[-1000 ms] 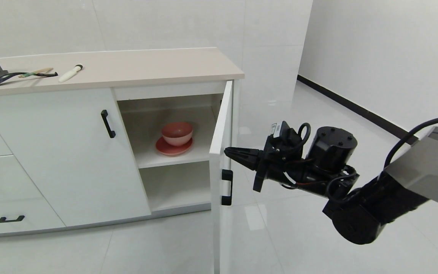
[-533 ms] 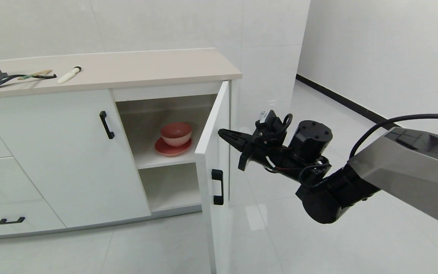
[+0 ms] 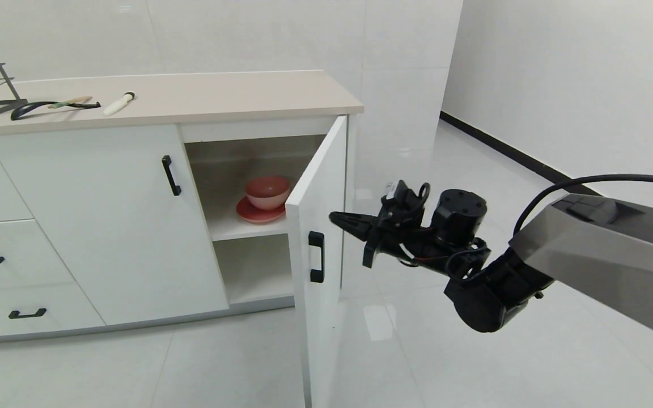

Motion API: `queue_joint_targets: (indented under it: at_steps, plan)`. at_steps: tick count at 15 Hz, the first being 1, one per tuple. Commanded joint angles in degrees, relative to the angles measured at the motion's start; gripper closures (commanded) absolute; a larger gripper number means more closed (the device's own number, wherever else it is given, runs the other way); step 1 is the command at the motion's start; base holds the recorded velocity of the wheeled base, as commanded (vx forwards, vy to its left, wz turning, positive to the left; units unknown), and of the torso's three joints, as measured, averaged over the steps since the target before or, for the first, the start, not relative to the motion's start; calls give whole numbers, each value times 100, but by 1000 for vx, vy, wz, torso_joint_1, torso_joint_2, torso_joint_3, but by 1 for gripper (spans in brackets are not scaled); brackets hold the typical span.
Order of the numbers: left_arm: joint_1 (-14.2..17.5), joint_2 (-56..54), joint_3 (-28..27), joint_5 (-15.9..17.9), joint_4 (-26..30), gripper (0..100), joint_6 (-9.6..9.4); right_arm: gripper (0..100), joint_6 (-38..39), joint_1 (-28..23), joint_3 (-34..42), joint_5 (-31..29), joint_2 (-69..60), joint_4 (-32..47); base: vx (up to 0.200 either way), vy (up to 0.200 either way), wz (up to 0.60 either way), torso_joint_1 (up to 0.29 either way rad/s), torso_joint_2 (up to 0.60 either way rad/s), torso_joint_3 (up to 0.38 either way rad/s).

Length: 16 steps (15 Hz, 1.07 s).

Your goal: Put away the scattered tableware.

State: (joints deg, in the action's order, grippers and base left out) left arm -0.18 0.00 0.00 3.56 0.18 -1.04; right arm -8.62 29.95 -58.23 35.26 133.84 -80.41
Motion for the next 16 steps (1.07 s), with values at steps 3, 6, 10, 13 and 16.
queue_joint_targets:
  at_steps: [3,6,10,13,16]
  plan:
    - [1,0,0,4,-9,0,-2,100,1,-95,198,-36,-69,-177,0,0,0,0,0,0]
    - [1,0,0,4,-9,0,-2,100,1,19,93,-63,-42,-177,0,0,0,0,0,0]
    - [1,0,0,4,-9,0,-2,100,1,90,31,-54,-25,-168,0,0,0,0,0,0]
    - [1,0,0,4,-9,0,-2,100,1,90,49,-45,-60,-177,0,0,0,0,0,0]
    - [1,0,0,4,-18,0,-2,100,1,248,49,-45,-69,-177,0,0,0,0,0,0]
